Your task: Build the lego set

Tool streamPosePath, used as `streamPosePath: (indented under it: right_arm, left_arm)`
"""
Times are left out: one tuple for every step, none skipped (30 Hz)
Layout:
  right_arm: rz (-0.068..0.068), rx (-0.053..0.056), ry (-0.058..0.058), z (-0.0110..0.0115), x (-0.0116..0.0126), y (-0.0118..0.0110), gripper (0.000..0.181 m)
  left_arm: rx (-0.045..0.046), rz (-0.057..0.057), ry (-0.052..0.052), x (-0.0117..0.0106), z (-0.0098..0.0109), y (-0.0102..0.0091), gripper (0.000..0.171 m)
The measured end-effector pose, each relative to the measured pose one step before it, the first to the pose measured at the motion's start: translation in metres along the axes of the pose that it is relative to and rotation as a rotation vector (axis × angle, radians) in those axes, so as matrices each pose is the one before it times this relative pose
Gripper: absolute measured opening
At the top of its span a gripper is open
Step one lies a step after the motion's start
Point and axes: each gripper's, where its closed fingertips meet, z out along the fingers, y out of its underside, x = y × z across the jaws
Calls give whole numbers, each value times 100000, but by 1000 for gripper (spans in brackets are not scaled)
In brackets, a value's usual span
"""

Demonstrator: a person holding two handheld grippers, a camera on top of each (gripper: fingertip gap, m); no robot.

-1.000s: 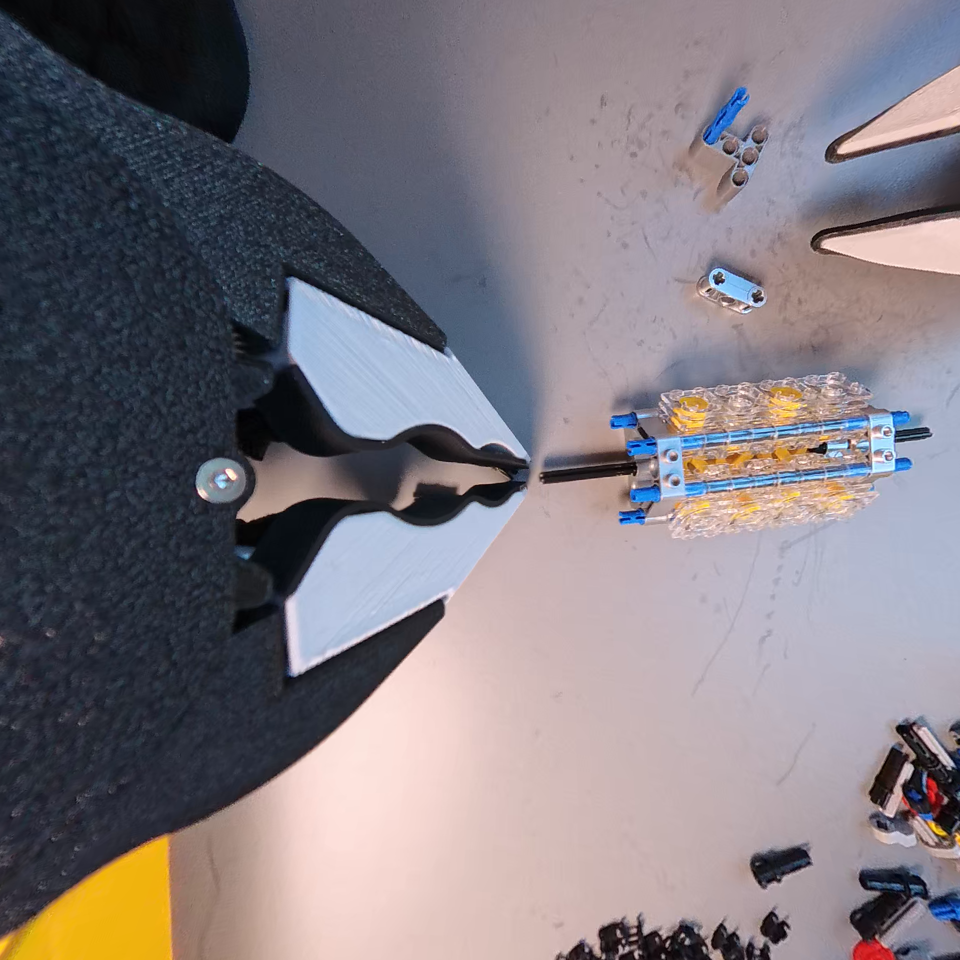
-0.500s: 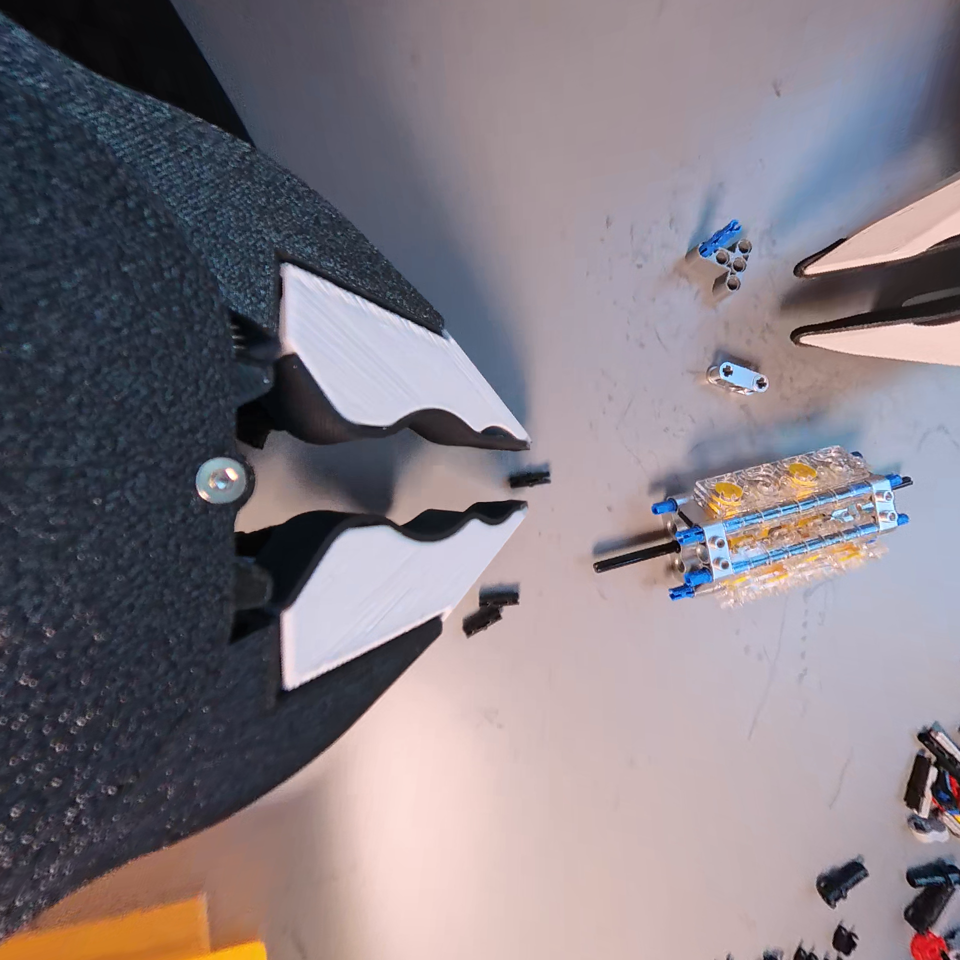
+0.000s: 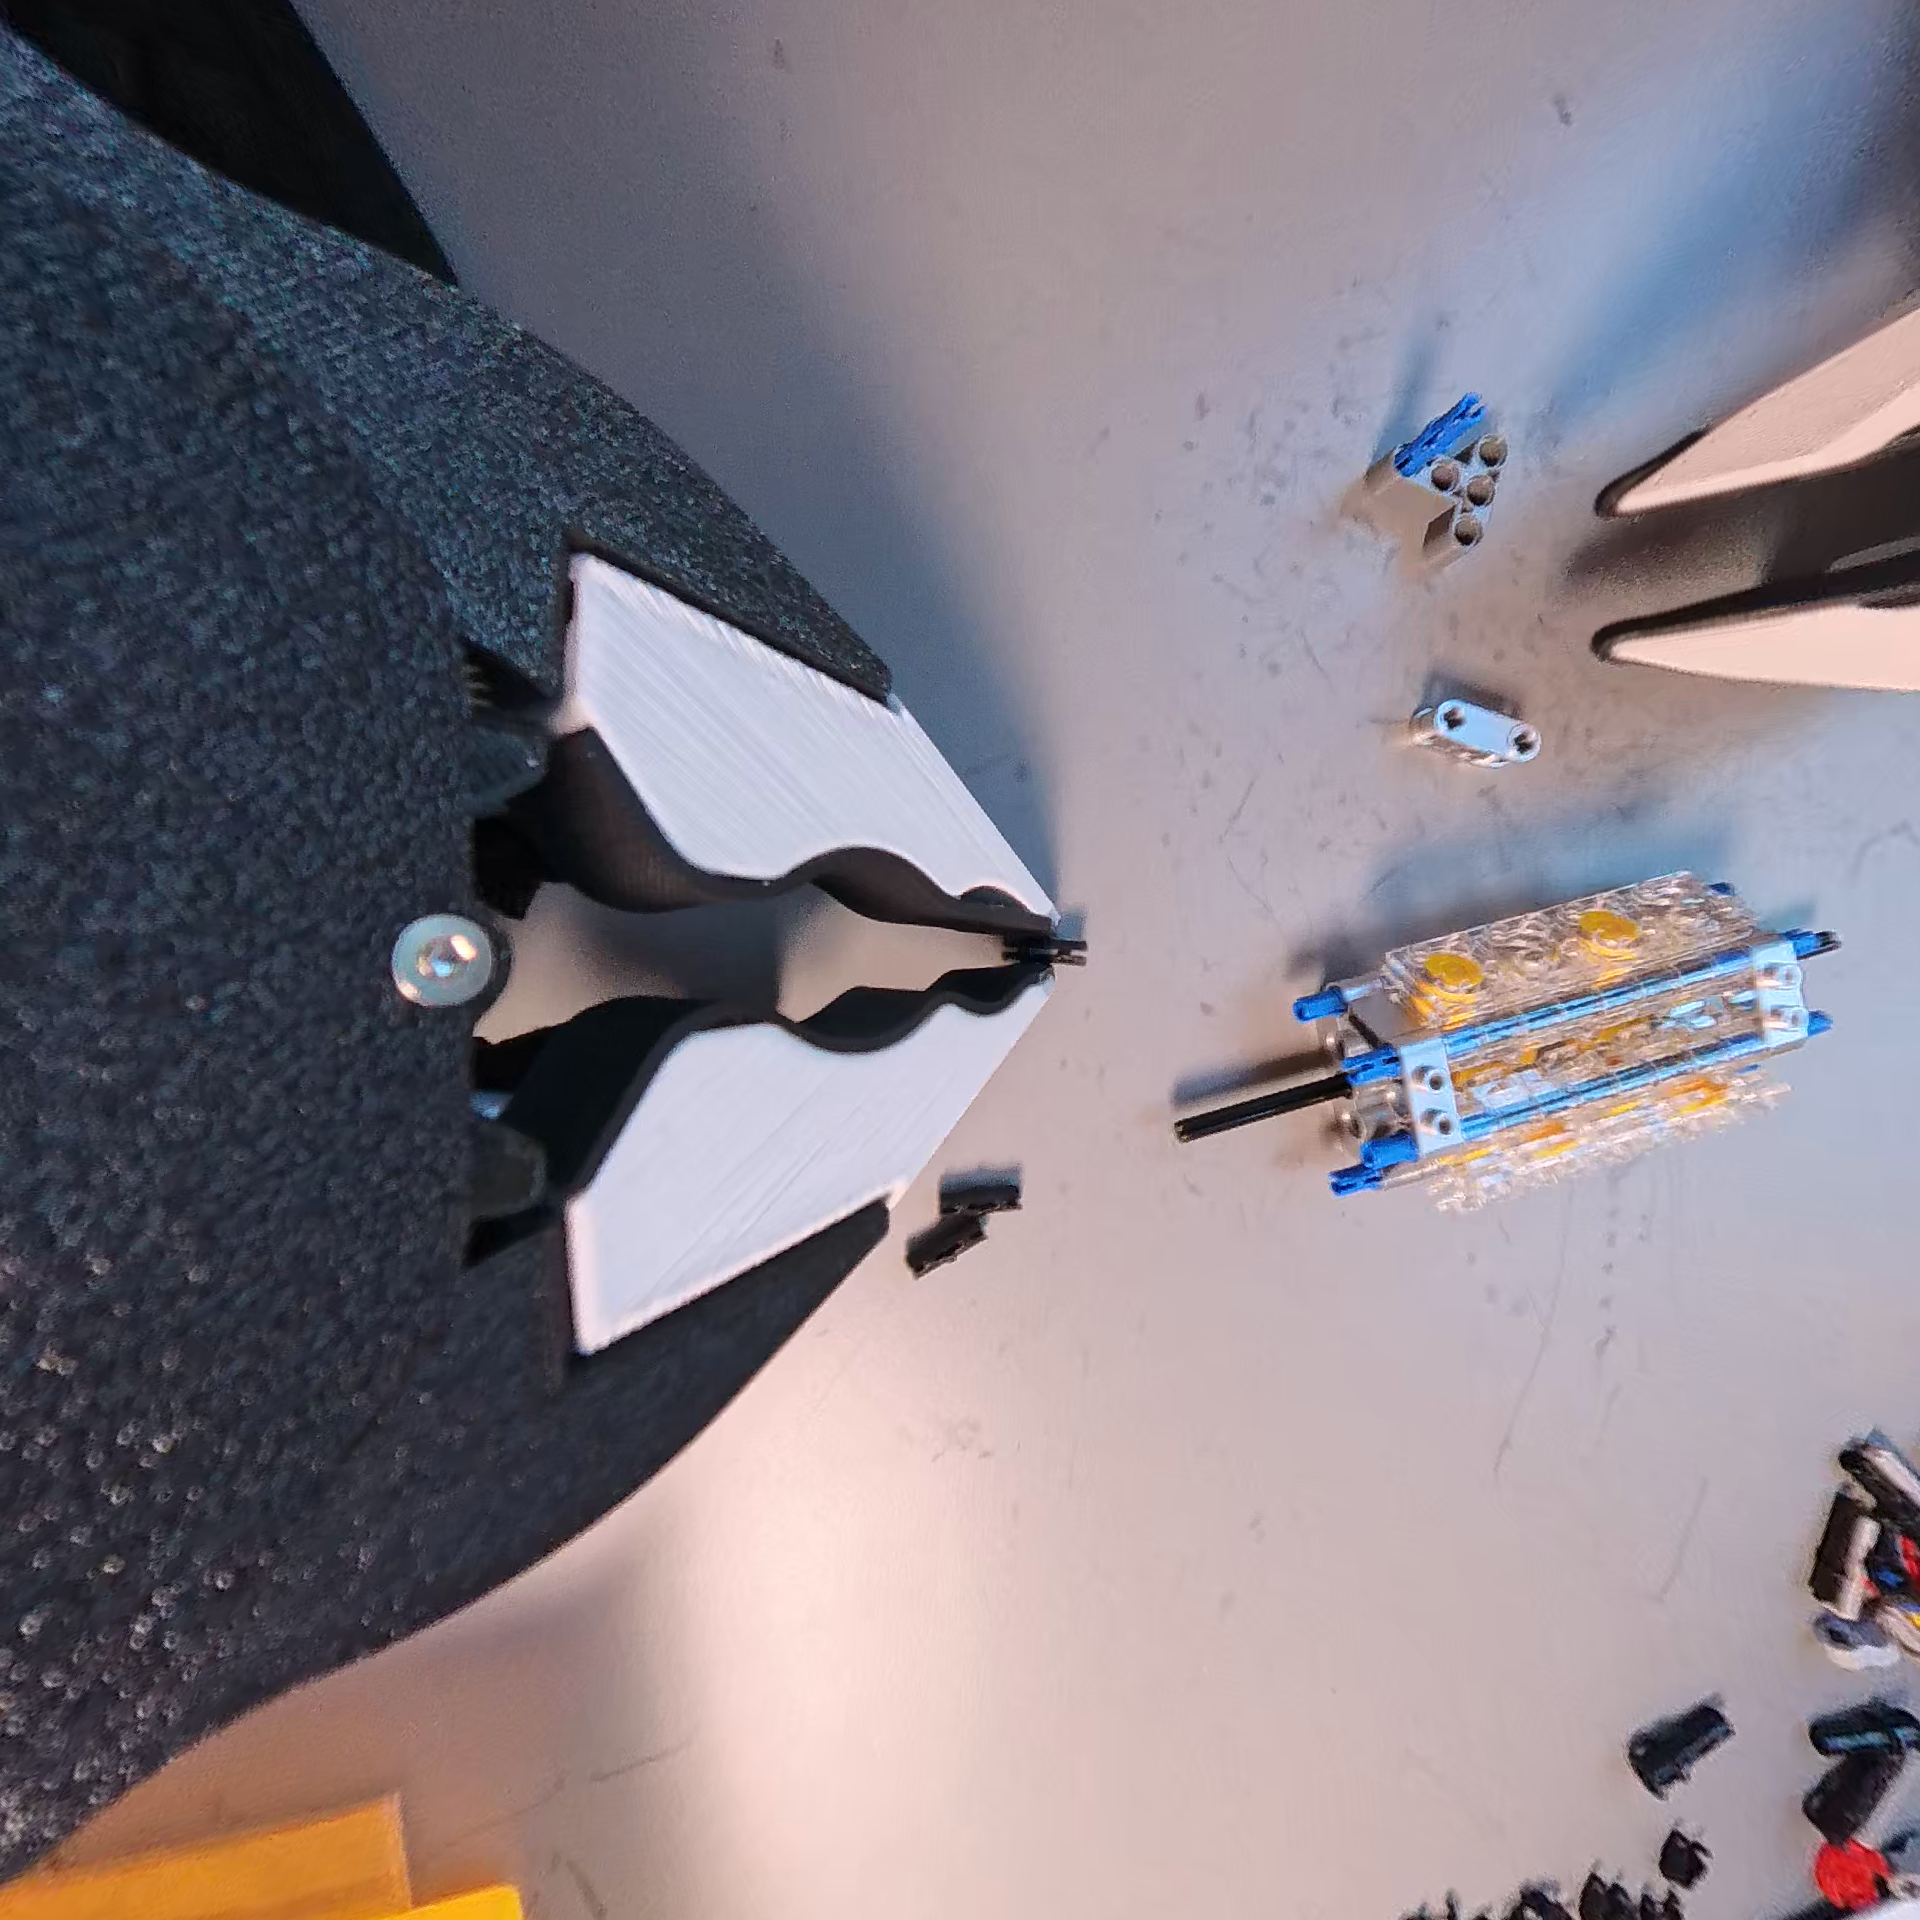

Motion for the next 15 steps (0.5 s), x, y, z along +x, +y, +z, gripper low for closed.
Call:
streamPosePath:
  right_arm:
    - [-405,2564,-240,-136,-203,-612,3]
    - [-1233,3662,422,-194,-185,-978,3]
    - [-1976,4289,1024,-163,-167,-1274,3]
    - [-2173,4435,354,-32,-302,-1446,3]
    - [-2582,4044,-237,169,-432,-1483,3]
    - [-3532,3213,-257,387,-474,-1357,3]
    - [-4191,2265,321,532,-342,-1178,3]
    - [-3966,1936,302,610,-252,-1044,3]
    - [-3249,2085,-46,611,-183,-960,3]
    - [-2674,2195,-48,571,-79,-863,3]
    - [-2411,2051,666,502,101,-720,3]
    - [-2007,1638,991,404,167,-572,3]
    - [-1674,1037,706,312,118,-423,3]
    - [-1844,711,1477,226,162,-323,3]
    - [-2004,647,1472,144,87,-272,3]
  left_arm:
    - [3724,233,-383,-27,-263,-575,17]
    - [4356,-496,331,31,-287,-685,17]
    - [4429,-1628,767,25,-258,-703,17]
    - [4427,-2399,967,25,-207,-688,20]
    - [4292,-2635,1115,20,-178,-642,22]
    - [4230,-2475,1316,55,-176,-635,23]
    - [4365,-2298,1813,156,-177,-624,24]
    - [4255,-2454,2197,211,-202,-619,24]
    - [3854,-2715,2178,180,-217,-556,25]
    - [3187,-2789,1929,119,-215,-465,24]
    - [2367,-2657,1409,23,-211,-347,24]
    - [1523,-2298,766,-63,-187,-212,23]
    - [744,-1851,569,-67,-135,-97,20]
    - [180,-1473,572,-35,-91,-12,19]
    - [192,-903,510,7,-51,-10,19]
